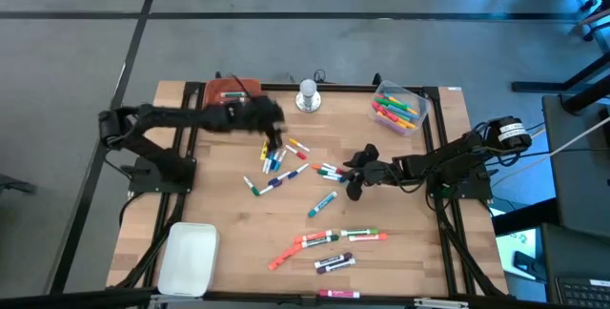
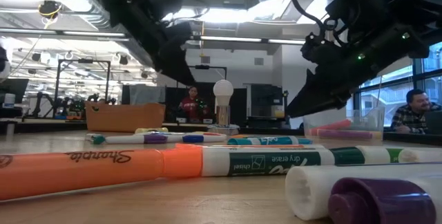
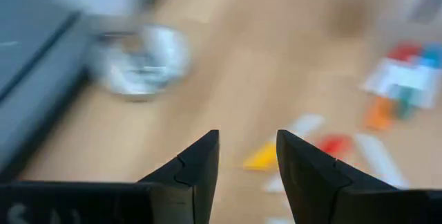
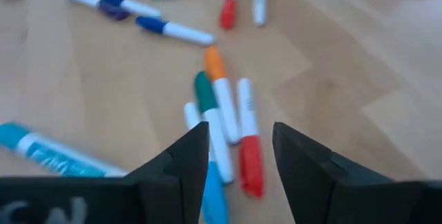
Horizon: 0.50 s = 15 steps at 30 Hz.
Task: Pick & Place Markers
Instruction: Put the light blue marker pen into the orange bin
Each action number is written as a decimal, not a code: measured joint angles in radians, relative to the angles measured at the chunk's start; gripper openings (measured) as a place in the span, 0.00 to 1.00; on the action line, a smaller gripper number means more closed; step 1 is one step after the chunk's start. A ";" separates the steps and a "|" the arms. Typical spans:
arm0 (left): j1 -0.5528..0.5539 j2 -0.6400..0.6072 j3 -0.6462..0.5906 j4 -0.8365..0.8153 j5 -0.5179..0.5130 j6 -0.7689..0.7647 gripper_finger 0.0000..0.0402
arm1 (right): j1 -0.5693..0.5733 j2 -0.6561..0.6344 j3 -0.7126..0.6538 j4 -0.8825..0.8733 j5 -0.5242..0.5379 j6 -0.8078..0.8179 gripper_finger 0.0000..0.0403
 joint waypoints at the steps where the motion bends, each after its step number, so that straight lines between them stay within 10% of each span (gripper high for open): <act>1: -0.058 0.010 -0.008 0.015 -0.009 -0.030 0.35 | 0.000 0.000 0.000 0.000 -0.018 -0.014 0.40; 8: -0.436 0.179 -0.004 0.387 -0.153 -0.210 0.35 | 0.000 0.000 0.000 0.042 -0.181 -0.097 0.40; 15: -0.581 0.462 0.185 0.439 -0.324 -0.279 0.35 | 0.002 0.000 0.063 0.055 -0.267 -0.136 0.40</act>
